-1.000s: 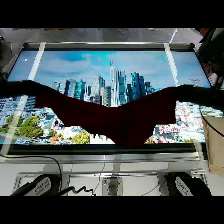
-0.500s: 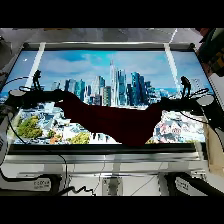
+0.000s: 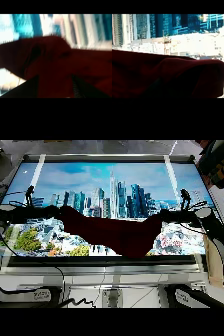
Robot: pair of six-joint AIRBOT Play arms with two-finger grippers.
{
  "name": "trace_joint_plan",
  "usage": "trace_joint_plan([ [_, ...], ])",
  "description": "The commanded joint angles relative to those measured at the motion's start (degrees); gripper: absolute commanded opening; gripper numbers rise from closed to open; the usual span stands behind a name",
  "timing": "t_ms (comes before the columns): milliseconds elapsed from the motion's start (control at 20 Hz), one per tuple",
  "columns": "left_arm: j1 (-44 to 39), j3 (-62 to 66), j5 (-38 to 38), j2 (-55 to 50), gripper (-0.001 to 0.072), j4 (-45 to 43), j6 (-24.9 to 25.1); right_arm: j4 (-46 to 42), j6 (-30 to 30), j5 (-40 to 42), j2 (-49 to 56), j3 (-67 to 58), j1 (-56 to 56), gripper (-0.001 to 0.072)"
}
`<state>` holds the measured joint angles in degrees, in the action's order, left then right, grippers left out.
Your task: Fold the clothes and pants, and hang the long-sleeved shirts on hangers.
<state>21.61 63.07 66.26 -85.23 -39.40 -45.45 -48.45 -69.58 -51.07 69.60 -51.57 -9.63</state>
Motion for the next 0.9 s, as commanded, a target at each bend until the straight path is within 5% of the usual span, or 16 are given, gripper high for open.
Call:
trace_joint_plan([
  [0,2.4,-1.75,11.82,0.28,0.0433,-19.74,-6.88,0.04,-0.02,-0.48,0.04,0.02,0.02,0.0013],
  [250,0.24,-10.34,10.54,0.22,0.0401,-20.15,-7.28,0.13,-0.02,-0.55,0.04,0.02,0.04,0.0013],
  [600,-8.5,-11.37,-4.17,0.11,0.0399,-20.15,-13.09,0.46,-0.04,-0.57,0.04,0.02,0.04,0.0013],
  [700,-10.95,-11.37,-9.99,0.11,0.0255,-20.15,-16.33,0.46,-0.04,-0.59,0.04,0.02,0.04,0.0013],
  [850,-12.28,-11.32,-14.95,0.11,0.0221,-20.15,-19.37,0.44,-0.04,-0.85,0.04,0.02,0.04,0.0013],
])
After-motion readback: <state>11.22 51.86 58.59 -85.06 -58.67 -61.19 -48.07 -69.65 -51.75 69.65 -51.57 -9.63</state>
